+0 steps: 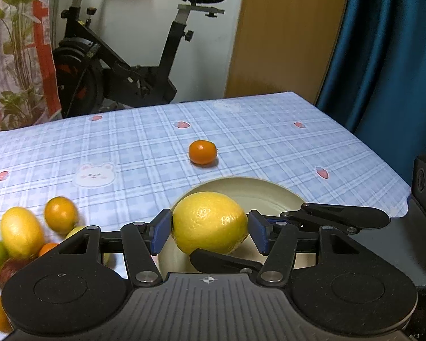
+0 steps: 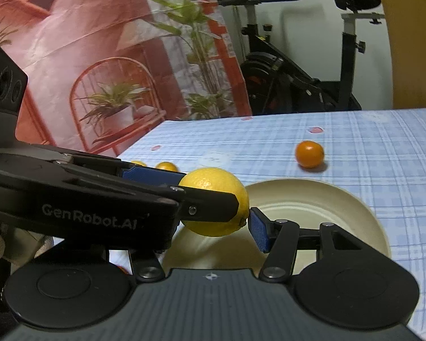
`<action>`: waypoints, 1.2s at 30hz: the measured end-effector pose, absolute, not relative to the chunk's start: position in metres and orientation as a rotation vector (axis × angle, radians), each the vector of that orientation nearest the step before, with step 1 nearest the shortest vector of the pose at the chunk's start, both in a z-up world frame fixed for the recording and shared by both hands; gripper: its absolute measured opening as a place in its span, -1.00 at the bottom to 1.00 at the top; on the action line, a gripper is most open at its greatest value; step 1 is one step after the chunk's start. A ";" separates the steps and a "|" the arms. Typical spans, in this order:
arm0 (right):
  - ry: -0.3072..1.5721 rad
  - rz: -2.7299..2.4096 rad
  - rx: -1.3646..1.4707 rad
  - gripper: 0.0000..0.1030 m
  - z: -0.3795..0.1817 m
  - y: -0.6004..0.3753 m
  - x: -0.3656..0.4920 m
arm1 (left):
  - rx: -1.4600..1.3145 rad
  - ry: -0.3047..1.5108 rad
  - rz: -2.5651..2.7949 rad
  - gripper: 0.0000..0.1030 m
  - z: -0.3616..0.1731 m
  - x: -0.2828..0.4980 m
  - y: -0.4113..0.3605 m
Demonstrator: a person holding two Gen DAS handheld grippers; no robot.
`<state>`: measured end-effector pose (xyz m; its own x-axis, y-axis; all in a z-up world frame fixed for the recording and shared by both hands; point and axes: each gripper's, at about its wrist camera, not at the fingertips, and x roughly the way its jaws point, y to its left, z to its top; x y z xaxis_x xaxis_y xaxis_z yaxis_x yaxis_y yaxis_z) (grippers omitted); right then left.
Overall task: Organize fruits
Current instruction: 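Carry the lemon with the right gripper onto the cream plate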
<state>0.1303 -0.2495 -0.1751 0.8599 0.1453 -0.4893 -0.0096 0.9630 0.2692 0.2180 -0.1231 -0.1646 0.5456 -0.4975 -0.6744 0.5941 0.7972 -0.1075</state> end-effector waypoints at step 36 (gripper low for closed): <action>0.637 -0.021 0.245 0.20 -0.185 -0.276 0.163 | 0.154 0.804 -0.598 0.27 -0.181 0.249 -0.155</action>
<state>0.1627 -0.2761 -0.1854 0.8047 0.0554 -0.5911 0.0949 0.9708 0.2203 0.2486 -0.1546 -0.1811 0.5397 -0.4437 -0.7154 0.5572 0.8253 -0.0914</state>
